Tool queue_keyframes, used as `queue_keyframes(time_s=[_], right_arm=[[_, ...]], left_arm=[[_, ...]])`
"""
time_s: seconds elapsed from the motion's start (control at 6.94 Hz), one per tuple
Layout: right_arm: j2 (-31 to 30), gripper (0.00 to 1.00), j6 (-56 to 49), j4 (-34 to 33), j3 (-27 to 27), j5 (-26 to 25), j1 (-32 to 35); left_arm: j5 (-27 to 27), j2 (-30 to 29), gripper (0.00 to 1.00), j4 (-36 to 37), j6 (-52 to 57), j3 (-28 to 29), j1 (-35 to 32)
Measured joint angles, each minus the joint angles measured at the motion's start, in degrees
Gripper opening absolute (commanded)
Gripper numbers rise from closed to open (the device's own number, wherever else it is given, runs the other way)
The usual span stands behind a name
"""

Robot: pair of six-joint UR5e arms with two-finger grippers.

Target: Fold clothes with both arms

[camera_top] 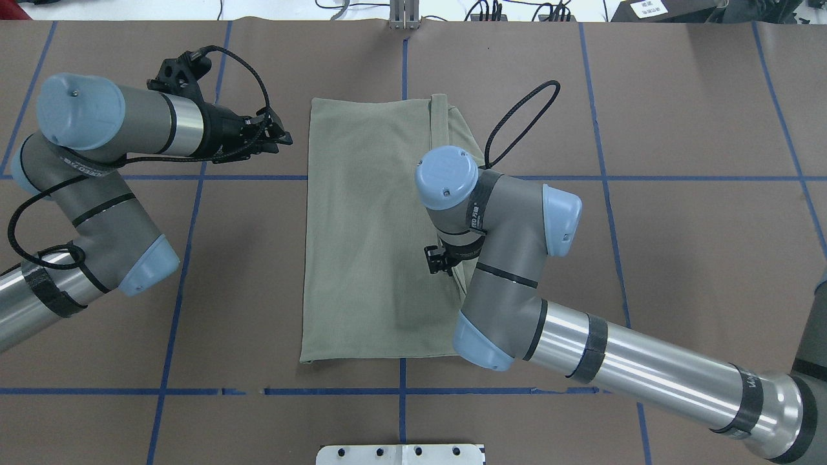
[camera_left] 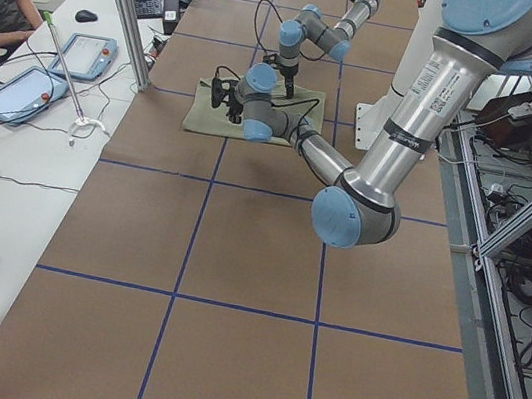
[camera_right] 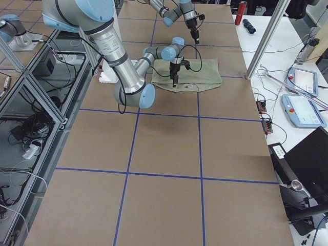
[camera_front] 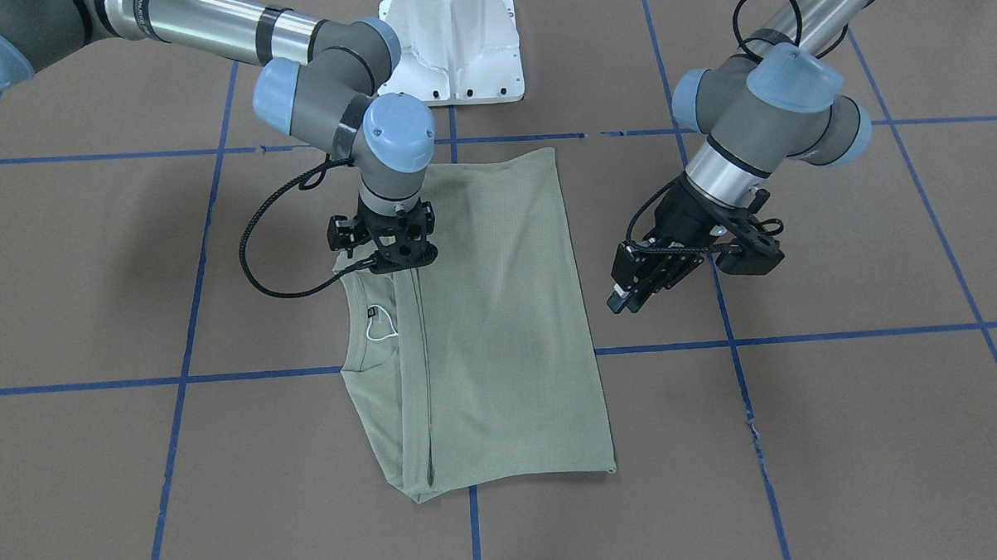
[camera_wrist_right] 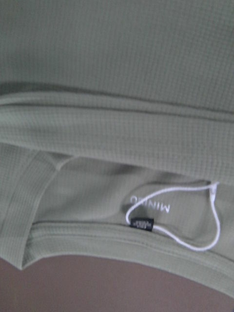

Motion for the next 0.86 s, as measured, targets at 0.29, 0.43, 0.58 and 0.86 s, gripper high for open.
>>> queue_keyframes(time_s=[0.29,0.43,0.58,0.86], right_arm=[[-7.02,1.0,-4.77,-1.98,5.96,0.53,3.55],[-11.85,1.0,-9.83,-3.97,11.34,0.5,5.27],[-14.57,1.0,-12.87,-5.07,14.49,0.26,5.99],[-11.88,1.0,-12.93,-5.18,13.83,0.06,6.5]], left_arm=[[0.0,0.03,0.38,-0.03,0.0,0.09,0.08],[0.0,0.02,0.38,-0.02,0.0,0.11,0.13],[0.0,0.01,0.38,0.02,0.0,0.06,0.16],[-0.02,0.02,0.38,0.01,0.0,-0.14,0.12]])
